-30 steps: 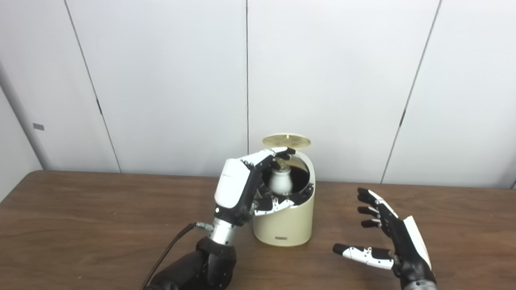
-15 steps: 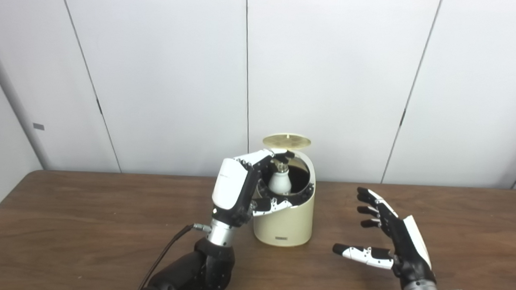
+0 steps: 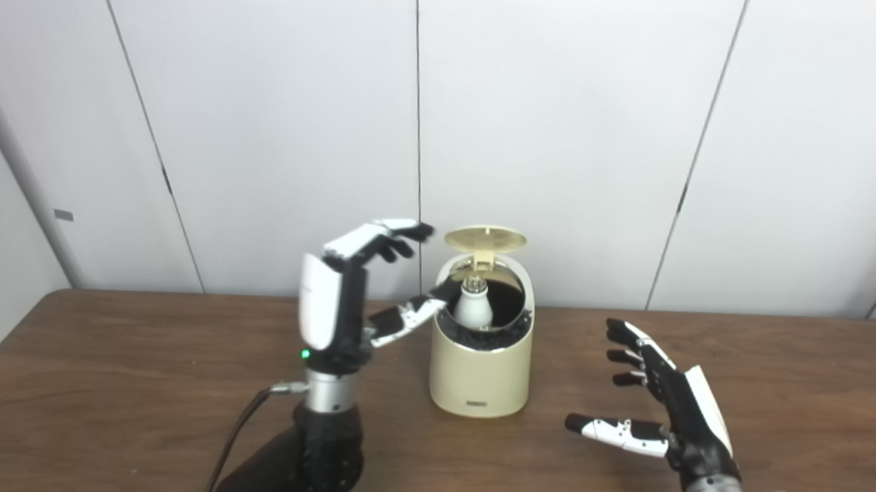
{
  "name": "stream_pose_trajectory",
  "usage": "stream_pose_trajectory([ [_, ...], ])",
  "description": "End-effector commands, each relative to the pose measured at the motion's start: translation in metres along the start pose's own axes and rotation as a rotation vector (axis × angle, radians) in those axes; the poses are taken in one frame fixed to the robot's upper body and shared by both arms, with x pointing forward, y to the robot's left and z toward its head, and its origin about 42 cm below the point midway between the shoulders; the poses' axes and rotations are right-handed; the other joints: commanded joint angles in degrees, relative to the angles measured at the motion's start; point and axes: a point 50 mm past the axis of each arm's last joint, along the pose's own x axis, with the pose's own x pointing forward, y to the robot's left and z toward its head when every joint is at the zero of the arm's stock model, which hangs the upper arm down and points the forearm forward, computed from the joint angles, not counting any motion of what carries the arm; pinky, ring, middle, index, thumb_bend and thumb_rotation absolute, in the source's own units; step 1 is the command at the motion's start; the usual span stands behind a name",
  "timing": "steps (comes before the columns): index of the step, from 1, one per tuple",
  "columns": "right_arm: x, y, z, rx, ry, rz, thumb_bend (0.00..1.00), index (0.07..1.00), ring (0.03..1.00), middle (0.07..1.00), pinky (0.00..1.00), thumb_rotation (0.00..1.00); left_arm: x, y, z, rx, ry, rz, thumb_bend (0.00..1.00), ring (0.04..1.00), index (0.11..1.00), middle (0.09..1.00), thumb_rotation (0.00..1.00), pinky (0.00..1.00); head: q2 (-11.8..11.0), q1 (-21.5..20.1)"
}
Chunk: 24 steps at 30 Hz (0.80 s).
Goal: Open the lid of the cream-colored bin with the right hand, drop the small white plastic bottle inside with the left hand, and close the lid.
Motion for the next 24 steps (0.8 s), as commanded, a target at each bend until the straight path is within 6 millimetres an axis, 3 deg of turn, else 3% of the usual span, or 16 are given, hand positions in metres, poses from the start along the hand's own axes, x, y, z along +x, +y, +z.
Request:
stream_pose_trajectory([
  [1, 0.012, -0.01, 0.018, 0.007, -0.099, -0.038, 0.71, 0.843, 0.786, 0.848, 0.67, 0.24, 0.012, 0.019, 0.001, -0.06, 0.045, -0.012, 0.66, 0.489, 0.621, 0.596, 0.11, 0.37, 0.0, 0.1],
  [4, 0.017, -0.013, 0.023, 0.029, -0.122, -0.05, 0.69, 0.835, 0.793, 0.848, 0.68, 0.28, 0.006, 0.04, 0.001, -0.175, 0.195, -0.057, 0.64, 0.553, 0.665, 0.649, 0.01, 0.4, -0.2, -0.3],
  [6, 0.022, -0.016, 0.027, 0.032, -0.147, -0.057, 0.67, 0.843, 0.804, 0.851, 0.7, 0.31, 0.001, 0.058, -0.002, -0.235, 0.323, -0.113, 0.57, 0.607, 0.692, 0.686, 0.0, 0.49, -0.3, -0.4],
  [8, 0.03, -0.019, 0.032, 0.023, -0.177, -0.063, 0.65, 0.847, 0.802, 0.844, 0.69, 0.32, -0.003, 0.074, -0.007, -0.254, 0.413, -0.177, 0.54, 0.652, 0.741, 0.728, 0.05, 0.56, -0.5, -0.3],
  [11, 0.043, -0.022, 0.044, 0.009, -0.213, -0.062, 0.64, 0.838, 0.787, 0.823, 0.67, 0.3, -0.007, 0.092, -0.013, -0.27, 0.523, -0.24, 0.59, 0.673, 0.768, 0.749, 0.08, 0.57, -0.8, -0.1],
  [19, 0.08, -0.027, 0.084, -0.052, -0.35, -0.016, 0.6, 0.818, 0.775, 0.809, 0.64, 0.3, -0.009, 0.116, -0.024, -0.248, 0.628, -0.369, 0.6, 0.701, 0.787, 0.76, 0.06, 0.58, -2.0, 0.0],
  [24, 0.101, -0.029, 0.107, -0.101, -0.392, 0.021, 0.62, 0.808, 0.773, 0.828, 0.64, 0.4, -0.014, 0.12, -0.029, -0.207, 0.677, -0.398, 0.59, 0.706, 0.784, 0.762, 0.02, 0.61, -2.8, 0.1],
])
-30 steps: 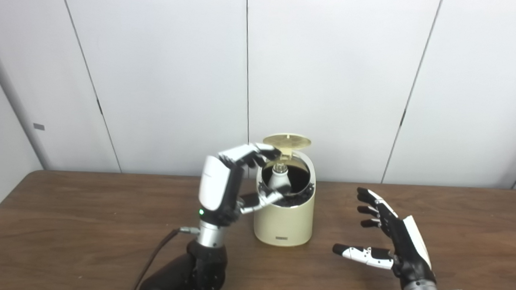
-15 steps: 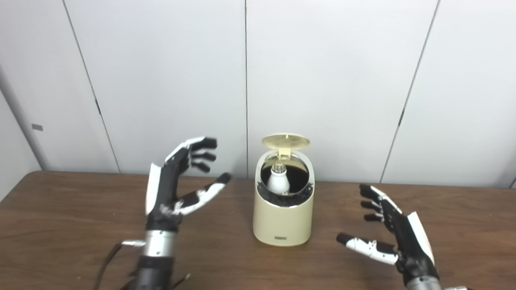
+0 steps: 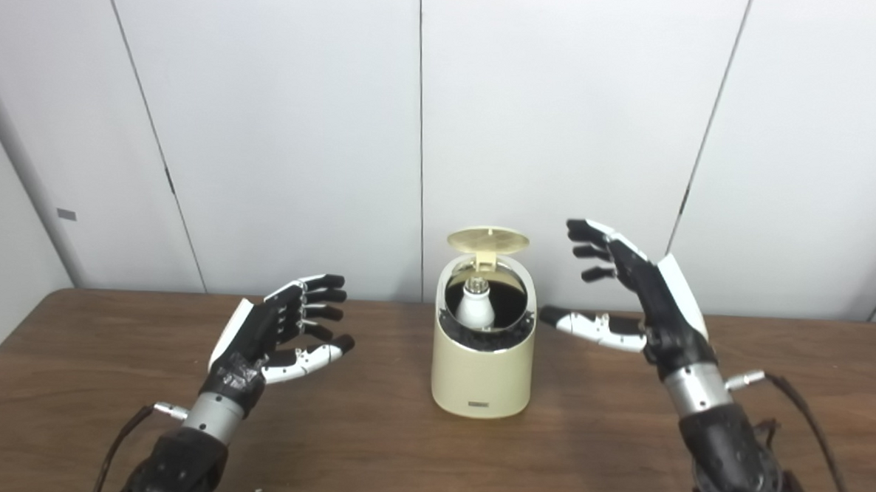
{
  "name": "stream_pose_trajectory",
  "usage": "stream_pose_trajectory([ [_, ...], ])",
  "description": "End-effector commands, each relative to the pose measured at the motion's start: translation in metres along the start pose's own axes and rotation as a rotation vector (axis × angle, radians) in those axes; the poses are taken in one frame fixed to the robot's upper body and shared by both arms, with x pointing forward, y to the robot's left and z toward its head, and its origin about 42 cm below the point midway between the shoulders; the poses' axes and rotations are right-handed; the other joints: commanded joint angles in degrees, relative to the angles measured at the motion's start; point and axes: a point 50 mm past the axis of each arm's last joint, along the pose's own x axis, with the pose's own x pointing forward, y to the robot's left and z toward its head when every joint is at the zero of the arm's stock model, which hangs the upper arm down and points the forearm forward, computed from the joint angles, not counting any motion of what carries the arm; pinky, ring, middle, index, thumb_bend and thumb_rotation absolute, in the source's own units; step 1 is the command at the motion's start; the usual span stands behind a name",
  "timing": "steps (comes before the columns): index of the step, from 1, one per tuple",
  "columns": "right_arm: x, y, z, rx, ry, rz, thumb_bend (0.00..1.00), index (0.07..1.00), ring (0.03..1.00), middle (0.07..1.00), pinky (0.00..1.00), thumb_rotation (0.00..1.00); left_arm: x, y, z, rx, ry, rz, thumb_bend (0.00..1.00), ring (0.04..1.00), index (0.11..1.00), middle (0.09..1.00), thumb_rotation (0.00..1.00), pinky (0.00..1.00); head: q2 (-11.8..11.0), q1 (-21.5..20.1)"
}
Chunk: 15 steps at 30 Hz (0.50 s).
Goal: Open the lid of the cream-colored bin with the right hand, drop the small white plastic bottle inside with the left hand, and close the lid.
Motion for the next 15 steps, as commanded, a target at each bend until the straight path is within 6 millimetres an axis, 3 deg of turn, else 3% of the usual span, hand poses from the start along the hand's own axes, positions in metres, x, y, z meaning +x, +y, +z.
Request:
stream_pose_trajectory([
  [1, 0.025, -0.012, 0.024, -0.044, -0.098, 0.002, 0.61, 0.812, 0.775, 0.834, 0.64, 0.43, 0.006, 0.006, 0.01, 0.027, -0.03, 0.011, 0.58, 0.706, 0.783, 0.761, 0.02, 0.61, -0.3, 0.0],
  [6, 0.048, -0.016, 0.041, -0.108, -0.142, 0.079, 0.6, 0.83, 0.808, 0.854, 0.7, 0.49, 0.001, 0.002, -0.001, 0.041, 0.005, 0.018, 0.58, 0.702, 0.783, 0.754, 0.0, 0.61, -0.6, -0.1],
  [12, 0.063, -0.017, 0.054, -0.202, -0.165, 0.166, 0.59, 0.869, 0.874, 0.882, 0.81, 0.71, -0.001, -0.007, -0.013, 0.03, -0.002, 0.012, 0.58, 0.698, 0.781, 0.748, 0.0, 0.61, -0.8, 0.0],
  [15, 0.068, -0.016, 0.06, -0.235, -0.177, 0.202, 0.61, 0.867, 0.893, 0.888, 0.82, 0.79, 0.0, -0.011, -0.015, 0.029, 0.001, 0.012, 0.59, 0.707, 0.781, 0.758, 0.0, 0.61, -0.7, 0.1],
])
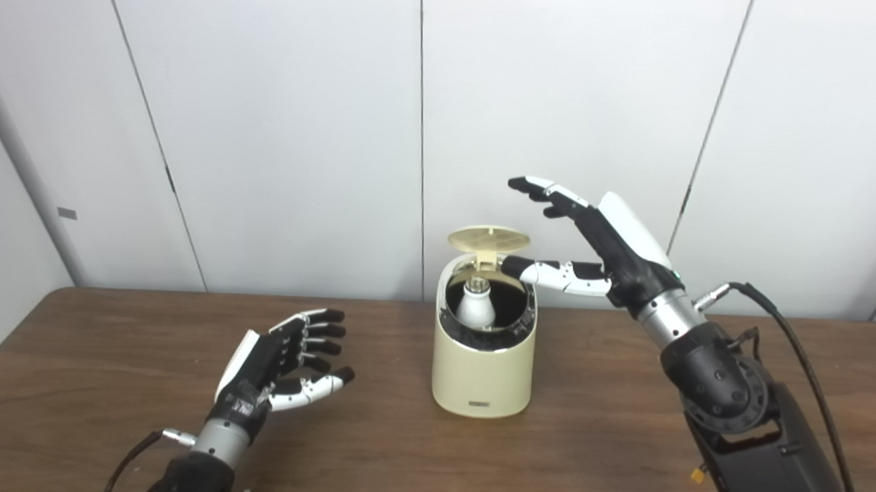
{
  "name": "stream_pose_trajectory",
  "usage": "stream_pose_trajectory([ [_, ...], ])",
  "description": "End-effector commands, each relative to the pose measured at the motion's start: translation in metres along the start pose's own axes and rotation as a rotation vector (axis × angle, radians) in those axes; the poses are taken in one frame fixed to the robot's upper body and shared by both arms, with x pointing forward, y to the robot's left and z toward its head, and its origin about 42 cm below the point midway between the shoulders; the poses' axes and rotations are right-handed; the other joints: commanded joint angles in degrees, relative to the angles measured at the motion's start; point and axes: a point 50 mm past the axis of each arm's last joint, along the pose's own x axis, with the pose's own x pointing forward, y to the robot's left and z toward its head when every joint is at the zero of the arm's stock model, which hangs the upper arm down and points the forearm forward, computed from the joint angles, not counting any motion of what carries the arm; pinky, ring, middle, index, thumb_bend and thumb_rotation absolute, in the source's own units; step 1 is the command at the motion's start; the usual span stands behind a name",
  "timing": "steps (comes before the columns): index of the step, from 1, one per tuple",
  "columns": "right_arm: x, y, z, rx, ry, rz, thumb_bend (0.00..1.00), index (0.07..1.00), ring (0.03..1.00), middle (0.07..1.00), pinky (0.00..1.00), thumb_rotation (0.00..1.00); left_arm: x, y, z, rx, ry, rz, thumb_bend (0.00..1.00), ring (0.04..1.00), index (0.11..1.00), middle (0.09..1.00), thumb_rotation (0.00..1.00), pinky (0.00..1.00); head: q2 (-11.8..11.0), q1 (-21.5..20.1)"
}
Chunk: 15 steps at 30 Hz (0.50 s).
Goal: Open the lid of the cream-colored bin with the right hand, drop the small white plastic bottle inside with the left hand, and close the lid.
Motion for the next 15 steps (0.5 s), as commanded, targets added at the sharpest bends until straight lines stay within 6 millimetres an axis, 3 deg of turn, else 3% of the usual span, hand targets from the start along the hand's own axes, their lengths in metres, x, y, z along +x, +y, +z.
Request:
stream_pose_trajectory([
  [1, 0.0162, -0.0191, 0.0199, -0.056, -0.083, -0.025, 0.61, 0.861, 0.897, 0.886, 0.82, 0.81, 0.0106, 0.0046, 0.0165, 0.02, -0.093, 0.014, 0.59, 0.707, 0.781, 0.759, 0.0, 0.61, -0.1, 0.1],
  [7, 0.0192, -0.0148, 0.021, -0.093, -0.082, -0.007, 0.69, 0.816, 0.925, 0.863, 0.86, 0.91, 0.0121, -0.0006, 0.0213, 0.017, -0.113, 0.012, 0.59, 0.705, 0.791, 0.76, 0.0, 0.62, -0.1, 0.8],
  [15, 0.0128, -0.0091, 0.0208, -0.113, -0.077, 0.009, 0.64, 0.817, 0.932, 0.856, 0.86, 0.84, 0.0135, -0.005, 0.0227, 0.021, -0.139, -0.004, 0.59, 0.705, 0.797, 0.757, 0.0, 0.62, 0.3, 1.2],
])
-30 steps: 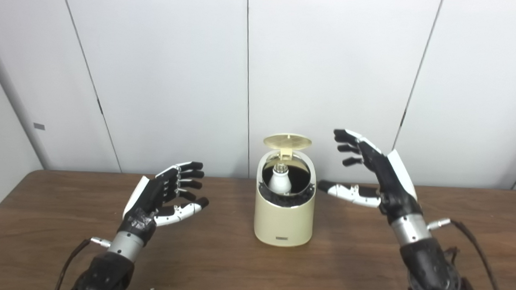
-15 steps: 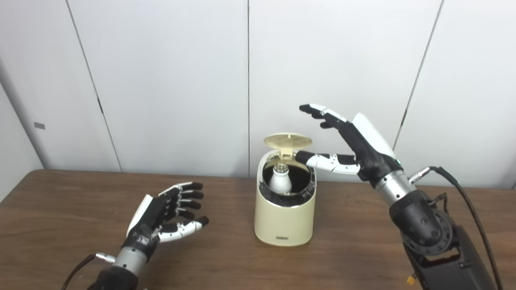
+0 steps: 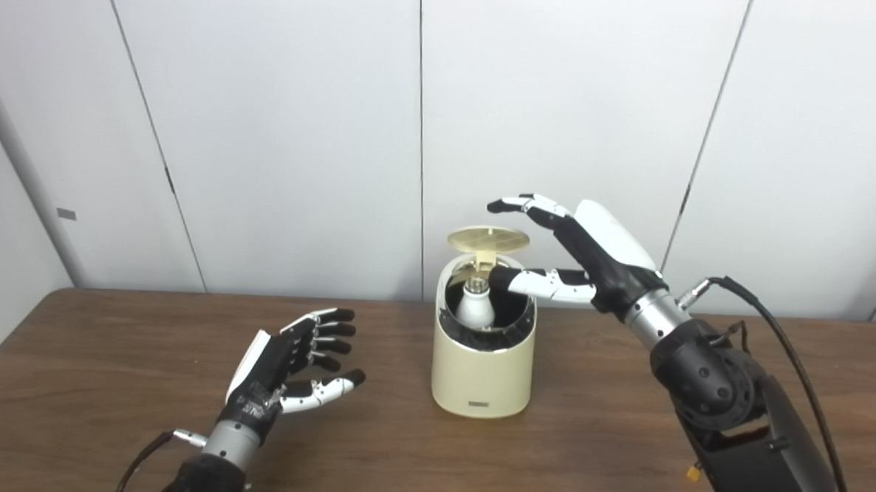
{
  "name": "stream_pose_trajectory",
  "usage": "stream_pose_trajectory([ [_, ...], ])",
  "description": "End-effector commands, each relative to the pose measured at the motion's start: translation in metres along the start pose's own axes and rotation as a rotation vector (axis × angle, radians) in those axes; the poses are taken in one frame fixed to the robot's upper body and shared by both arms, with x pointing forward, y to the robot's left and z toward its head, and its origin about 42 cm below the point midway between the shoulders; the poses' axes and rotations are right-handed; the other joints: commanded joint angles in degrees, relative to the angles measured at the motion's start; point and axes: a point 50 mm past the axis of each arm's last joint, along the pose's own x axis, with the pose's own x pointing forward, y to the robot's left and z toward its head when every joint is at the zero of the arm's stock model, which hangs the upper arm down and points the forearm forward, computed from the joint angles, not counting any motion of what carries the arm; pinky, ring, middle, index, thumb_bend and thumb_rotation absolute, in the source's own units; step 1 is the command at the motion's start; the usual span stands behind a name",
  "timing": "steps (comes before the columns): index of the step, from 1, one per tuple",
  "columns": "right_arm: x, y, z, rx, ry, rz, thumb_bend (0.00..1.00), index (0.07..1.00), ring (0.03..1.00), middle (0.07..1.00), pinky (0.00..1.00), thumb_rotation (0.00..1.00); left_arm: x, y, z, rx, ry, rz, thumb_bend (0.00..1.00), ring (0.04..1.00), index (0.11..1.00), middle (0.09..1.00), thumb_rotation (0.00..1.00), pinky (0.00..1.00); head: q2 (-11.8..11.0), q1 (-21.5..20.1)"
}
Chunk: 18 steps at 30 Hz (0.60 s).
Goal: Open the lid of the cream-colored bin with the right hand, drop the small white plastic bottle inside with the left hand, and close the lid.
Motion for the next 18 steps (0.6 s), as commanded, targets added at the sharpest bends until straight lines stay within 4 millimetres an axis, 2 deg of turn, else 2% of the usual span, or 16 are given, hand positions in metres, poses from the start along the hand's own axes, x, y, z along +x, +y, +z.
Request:
stream_pose_trajectory([
  [1, 0.0074, -0.0195, 0.0141, -0.045, -0.067, -0.05, 0.64, 0.814, 0.933, 0.853, 0.86, 0.84, 0.0133, 0.0048, 0.0189, 0.011, -0.101, 0.005, 0.6, 0.704, 0.797, 0.758, 0.0, 0.62, 0.0, 0.2],
  [8, 0.0047, -0.0218, 0.0149, -0.059, -0.07, -0.044, 0.65, 0.766, 0.936, 0.819, 0.85, 0.8, 0.013, 0.0028, 0.0202, 0.007, -0.095, 0.012, 0.6, 0.699, 0.793, 0.752, 0.0, 0.62, 0.4, 0.7],
  [12, 0.003, -0.0233, 0.0144, -0.073, -0.091, -0.038, 0.62, 0.727, 0.914, 0.78, 0.8, 0.73, 0.0135, 0.0012, 0.021, 0.002, -0.09, 0.014, 0.59, 0.698, 0.797, 0.754, 0.0, 0.62, 0.6, 1.2],
  [18, 0.0002, -0.0235, 0.0129, -0.116, -0.093, -0.02, 0.6, 0.706, 0.905, 0.754, 0.76, 0.7, 0.0137, -0.0011, 0.0218, -0.016, -0.092, 0.018, 0.6, 0.697, 0.793, 0.751, 0.0, 0.62, 1.1, 1.3],
])
